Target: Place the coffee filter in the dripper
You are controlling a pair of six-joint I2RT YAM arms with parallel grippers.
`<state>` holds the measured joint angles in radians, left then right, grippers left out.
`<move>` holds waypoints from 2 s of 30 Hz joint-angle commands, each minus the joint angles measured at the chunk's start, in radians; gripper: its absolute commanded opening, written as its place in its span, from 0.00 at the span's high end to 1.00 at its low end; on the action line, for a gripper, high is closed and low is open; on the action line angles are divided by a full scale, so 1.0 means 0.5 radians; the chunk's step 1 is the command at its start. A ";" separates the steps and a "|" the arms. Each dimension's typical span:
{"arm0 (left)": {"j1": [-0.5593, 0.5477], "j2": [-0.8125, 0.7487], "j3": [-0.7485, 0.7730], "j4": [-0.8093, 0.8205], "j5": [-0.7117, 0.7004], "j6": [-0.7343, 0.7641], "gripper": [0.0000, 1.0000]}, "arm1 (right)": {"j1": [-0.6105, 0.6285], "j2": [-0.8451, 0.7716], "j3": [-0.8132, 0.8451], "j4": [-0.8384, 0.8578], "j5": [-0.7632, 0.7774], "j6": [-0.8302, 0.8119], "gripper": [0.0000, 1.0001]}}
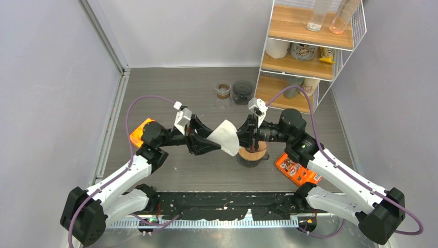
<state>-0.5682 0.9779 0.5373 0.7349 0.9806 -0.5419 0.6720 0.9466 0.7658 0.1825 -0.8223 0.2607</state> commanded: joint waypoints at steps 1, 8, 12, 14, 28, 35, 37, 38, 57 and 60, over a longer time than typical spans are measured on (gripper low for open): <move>0.001 -0.020 0.039 -0.048 -0.174 0.011 0.34 | 0.000 -0.067 0.121 -0.210 0.502 -0.069 0.95; -0.001 -0.150 0.201 -0.733 -0.965 0.211 0.00 | 0.006 -0.033 0.204 -0.463 1.087 -0.027 0.95; -0.002 -0.156 0.397 -1.120 -1.503 0.258 0.00 | 0.064 0.121 0.315 -0.639 1.569 0.001 0.95; -0.002 -0.114 0.495 -1.200 -1.652 0.176 0.00 | 0.116 0.183 0.370 -0.683 1.838 -0.009 0.95; -0.043 0.316 0.851 -1.022 -1.320 -0.187 0.00 | 0.366 0.379 0.500 -0.552 2.088 -0.270 0.95; -0.052 0.419 0.888 -0.991 -1.245 -0.214 0.00 | 0.404 0.472 0.565 -0.517 2.180 -0.306 0.95; -0.057 0.433 0.877 -0.952 -1.239 -0.215 0.00 | 0.417 0.486 0.575 -0.496 2.153 -0.321 0.95; -0.063 0.445 0.884 -0.959 -1.251 -0.210 0.01 | 0.421 0.491 0.578 -0.492 2.149 -0.325 0.95; -0.200 0.364 0.857 -1.261 -1.937 0.020 0.06 | 0.442 0.502 0.598 -0.509 2.253 -0.335 0.95; -0.237 0.333 0.857 -1.316 -2.096 0.079 0.06 | 0.442 0.503 0.607 -0.529 2.296 -0.324 0.95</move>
<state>-0.6643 1.1881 0.9535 0.1051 0.0757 -0.5621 0.8875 1.2041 1.0222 -0.1101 0.2760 0.1059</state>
